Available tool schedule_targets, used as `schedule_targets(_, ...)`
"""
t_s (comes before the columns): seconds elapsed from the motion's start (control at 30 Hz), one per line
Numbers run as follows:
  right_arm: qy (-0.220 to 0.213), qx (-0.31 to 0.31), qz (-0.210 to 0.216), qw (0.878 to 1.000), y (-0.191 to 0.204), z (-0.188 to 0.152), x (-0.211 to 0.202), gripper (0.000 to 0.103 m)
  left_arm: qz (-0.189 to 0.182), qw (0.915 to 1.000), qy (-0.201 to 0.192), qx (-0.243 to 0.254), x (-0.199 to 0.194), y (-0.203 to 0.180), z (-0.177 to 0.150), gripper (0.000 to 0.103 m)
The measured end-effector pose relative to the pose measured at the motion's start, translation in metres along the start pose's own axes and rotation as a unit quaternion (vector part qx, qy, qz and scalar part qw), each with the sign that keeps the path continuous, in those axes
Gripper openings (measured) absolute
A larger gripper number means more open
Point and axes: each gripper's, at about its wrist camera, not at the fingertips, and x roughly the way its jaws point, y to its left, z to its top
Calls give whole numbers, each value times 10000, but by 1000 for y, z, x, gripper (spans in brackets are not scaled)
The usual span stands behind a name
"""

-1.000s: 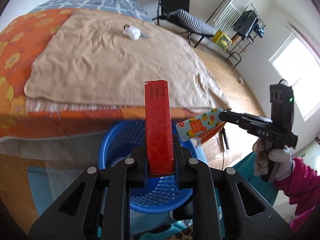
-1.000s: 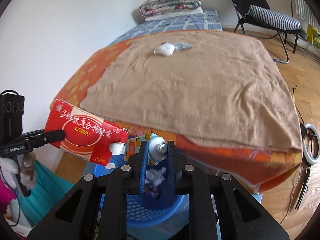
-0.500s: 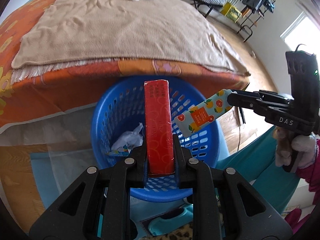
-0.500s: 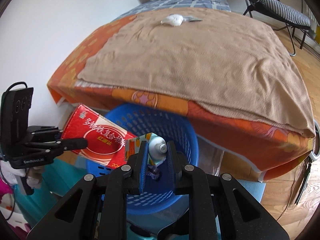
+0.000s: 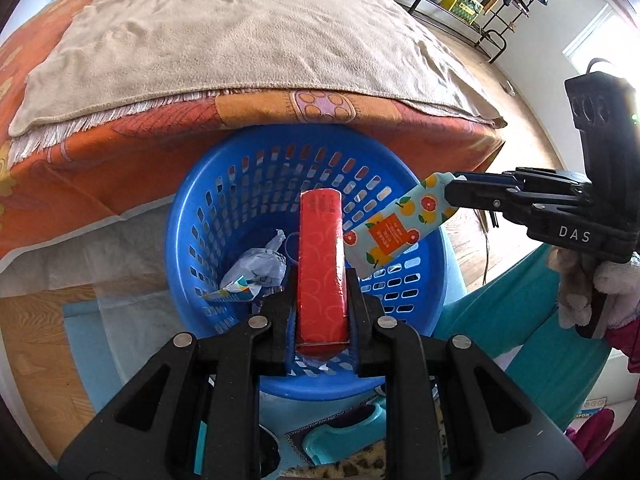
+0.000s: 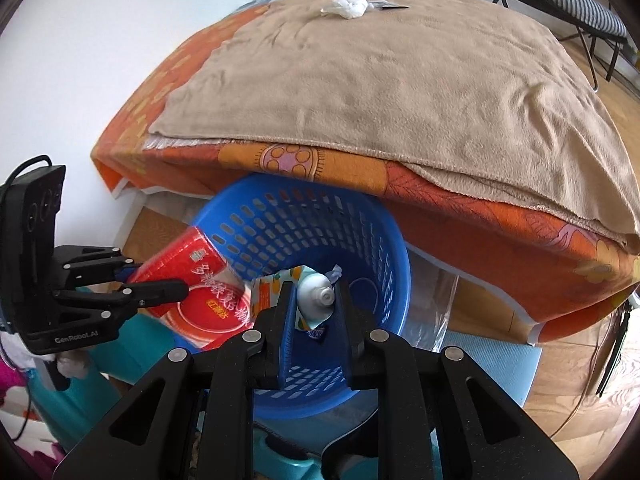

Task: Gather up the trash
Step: 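Open both tools to drop the box and tube into the basket, then move both open tools back over the white tissue on the blanket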

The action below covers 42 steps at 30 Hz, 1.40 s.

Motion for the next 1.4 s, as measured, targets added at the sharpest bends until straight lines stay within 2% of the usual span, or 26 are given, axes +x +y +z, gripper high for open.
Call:
schedule_targets(0.13,98,64,-2,9999,-2,1,4,19,-18,10000,30,-26,1,0,1,20)
schedule_targets(0.2,129,72,-21,9999,-2,1,5,22,-11,10000,38,-30,1,-2,2,39)
schedule_targets(0.23,152,77,-35,9998,-2,1,7,30,-8,10000,7,-37,1,-2,2,42)
schedule_targets(0.27,162,99,-29,9998,-2,1,7,43,-15,10000,-9,-39,0,-2,2,44)
schedule_targets(0.33,130,145,28,9998,-3,1,6,54,-25,10000,-21,-23,-1,-3,2,44)
schedule_targets(0.63,160,183,-49,9997,-4,3,7,54,-29,10000,-78,-20,-3,-5,4,44)
schedule_targets(0.83,13,261,-124,9996,-7,8,2,54,-66,9997,-205,-74,-13,-4,13,44)
schedule_targets(1.03,-276,399,-131,9987,-13,19,-9,54,-77,9992,-347,-182,-25,-1,35,44)
schedule_targets(1.17,-533,336,-208,9978,-14,36,-18,55,-37,9984,-516,-232,-35,5,61,44)
schedule_targets(1.2,-619,330,-231,9973,-15,42,-21,56,-19,9981,-566,-244,-38,7,67,44)
schedule_targets(1.27,-800,390,-206,9958,-21,55,-27,68,10,9974,-664,-263,-43,10,80,44)
schedule_targets(1.4,-1132,618,-144,9915,-33,80,-37,70,136,9957,-898,-197,-53,19,108,44)
